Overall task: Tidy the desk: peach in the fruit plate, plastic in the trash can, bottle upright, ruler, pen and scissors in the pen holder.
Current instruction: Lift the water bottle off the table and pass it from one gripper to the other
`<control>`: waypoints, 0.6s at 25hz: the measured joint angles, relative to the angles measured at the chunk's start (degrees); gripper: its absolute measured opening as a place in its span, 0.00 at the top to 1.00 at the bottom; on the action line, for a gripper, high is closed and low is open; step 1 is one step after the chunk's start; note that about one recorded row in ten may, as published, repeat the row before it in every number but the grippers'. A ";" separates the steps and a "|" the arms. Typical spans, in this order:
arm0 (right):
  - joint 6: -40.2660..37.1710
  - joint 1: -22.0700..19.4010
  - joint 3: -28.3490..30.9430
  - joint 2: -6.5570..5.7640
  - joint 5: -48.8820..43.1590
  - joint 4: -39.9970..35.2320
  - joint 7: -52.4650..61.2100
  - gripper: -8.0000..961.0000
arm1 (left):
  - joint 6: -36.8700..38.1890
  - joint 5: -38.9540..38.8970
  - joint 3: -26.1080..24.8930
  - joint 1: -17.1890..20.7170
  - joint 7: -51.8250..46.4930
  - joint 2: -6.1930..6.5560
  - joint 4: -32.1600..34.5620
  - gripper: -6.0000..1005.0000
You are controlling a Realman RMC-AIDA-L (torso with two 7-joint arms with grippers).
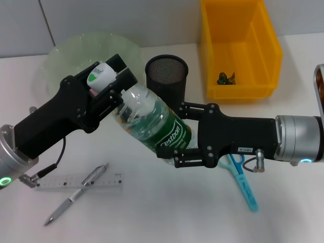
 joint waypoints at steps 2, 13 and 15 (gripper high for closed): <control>0.00 0.01 0.00 -0.03 0.70 0.81 -0.71 0.19 | 0.14 -0.03 0.09 0.01 0.22 0.01 -0.01 0.56; -2.43 1.09 -0.39 -0.39 2.87 4.52 -2.64 0.16 | 1.02 -0.15 0.21 0.05 0.50 0.00 -0.08 0.56; -2.92 1.24 -0.81 -0.39 2.87 4.67 -2.70 0.16 | 1.25 -0.08 0.21 0.14 0.50 0.00 -0.03 0.56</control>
